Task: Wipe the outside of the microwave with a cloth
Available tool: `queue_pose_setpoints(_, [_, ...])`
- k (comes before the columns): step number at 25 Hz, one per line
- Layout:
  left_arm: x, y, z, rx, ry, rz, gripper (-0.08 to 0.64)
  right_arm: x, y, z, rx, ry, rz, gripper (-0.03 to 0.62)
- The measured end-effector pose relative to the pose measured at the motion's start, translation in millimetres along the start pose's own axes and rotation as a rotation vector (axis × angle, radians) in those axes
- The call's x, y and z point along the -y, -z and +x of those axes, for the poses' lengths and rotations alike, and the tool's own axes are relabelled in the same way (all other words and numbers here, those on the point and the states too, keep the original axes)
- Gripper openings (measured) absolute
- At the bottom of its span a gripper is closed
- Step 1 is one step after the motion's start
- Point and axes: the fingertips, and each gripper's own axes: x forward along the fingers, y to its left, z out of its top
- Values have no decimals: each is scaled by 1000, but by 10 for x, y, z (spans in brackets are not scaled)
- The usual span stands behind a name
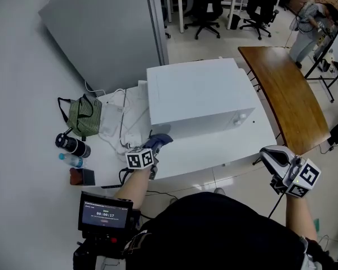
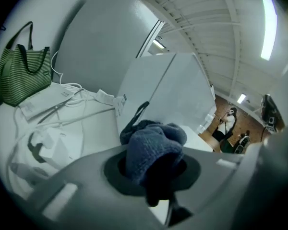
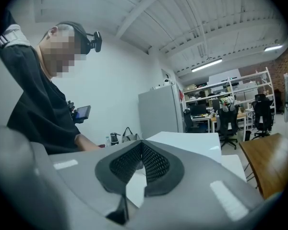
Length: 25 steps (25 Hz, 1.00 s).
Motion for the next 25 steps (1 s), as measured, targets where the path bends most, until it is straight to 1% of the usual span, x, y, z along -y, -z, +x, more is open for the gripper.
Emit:
queue_pose_setpoints(4, [581,90,491,-45,75,20,61,301,52,-475,13,67,13,6])
queue_pose_setpoints(7, [1070,181,966,-99,86,29,61,670,110,-989,21,119,30,6])
queue_pose_setpoints(10, [1650,303,1478,-144,128,46,61,1087,165,-1588,24,186,46,6])
queue_pose_setpoints(12, [2009,355,1796,-162,141,58,61,1353,195,-1964,31,231,63,6])
queue_pose_setpoints(15, [2409,460,2178,-172,166,44,61,1636,245,-2393,38,278,85,6])
queue_pose_setpoints(17, [2560,482,2294,-176,167,54,61,1725,284,-2570,36,291,90,6])
queue_pose_setpoints(20, [2646,465,2316,-178,161,66,61,1775,292,-2678,34,299,102,6])
queue_pose_setpoints(23, [2567,463,2154,-172,148,62,61,1693,292,-2540,24,263,105,6])
queue_pose_setpoints(25, [2383,485,1942,-155,134,31,61,1578,270,-2307,24,218,96,6])
